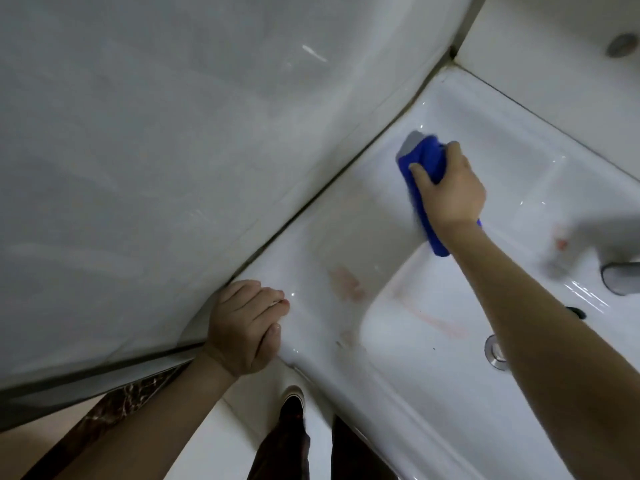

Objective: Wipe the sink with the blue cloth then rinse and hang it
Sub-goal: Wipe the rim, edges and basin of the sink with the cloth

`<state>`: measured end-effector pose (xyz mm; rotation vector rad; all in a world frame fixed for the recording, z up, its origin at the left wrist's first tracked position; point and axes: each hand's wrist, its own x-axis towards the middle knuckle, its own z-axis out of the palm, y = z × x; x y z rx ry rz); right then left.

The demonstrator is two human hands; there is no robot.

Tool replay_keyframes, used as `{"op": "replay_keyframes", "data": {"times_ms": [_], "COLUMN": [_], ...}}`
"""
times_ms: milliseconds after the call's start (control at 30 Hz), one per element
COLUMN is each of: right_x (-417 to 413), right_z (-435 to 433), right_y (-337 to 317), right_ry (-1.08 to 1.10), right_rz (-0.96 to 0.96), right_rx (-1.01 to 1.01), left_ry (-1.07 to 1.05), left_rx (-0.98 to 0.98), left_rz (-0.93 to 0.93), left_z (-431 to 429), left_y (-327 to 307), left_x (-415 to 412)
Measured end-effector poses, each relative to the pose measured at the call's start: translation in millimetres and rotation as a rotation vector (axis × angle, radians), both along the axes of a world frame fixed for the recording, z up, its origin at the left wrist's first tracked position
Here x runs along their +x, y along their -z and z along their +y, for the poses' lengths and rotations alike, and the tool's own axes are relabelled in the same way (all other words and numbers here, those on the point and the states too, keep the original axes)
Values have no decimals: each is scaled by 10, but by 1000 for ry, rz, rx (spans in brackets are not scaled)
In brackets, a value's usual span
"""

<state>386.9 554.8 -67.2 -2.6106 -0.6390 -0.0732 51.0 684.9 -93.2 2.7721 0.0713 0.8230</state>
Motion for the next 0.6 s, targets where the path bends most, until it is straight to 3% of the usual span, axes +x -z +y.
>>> {"op": "replay_keyframes", "data": {"times_ms": [100, 233, 300, 500, 600], "right_x": [-369, -1476, -1425, -144, -578], "right_z": [168, 14, -123, 124, 296], "right_y": [-31, -59, -63, -28, -24], "right_ry": [-3, -417, -548, 47, 54], "right_rz": [37, 69, 57, 51, 95], "right_rx": [10, 26, 14, 23, 65], "left_ry": [3, -2, 3, -7, -12], "left_rx": [-8, -9, -13, -10, -16], "left_rz": [7, 7, 9, 13, 34], "left_z": [-2, -15, -9, -15, -26], "left_y": [-23, -60, -55, -55, -88], "left_x": [13, 21, 17, 17, 21]}}
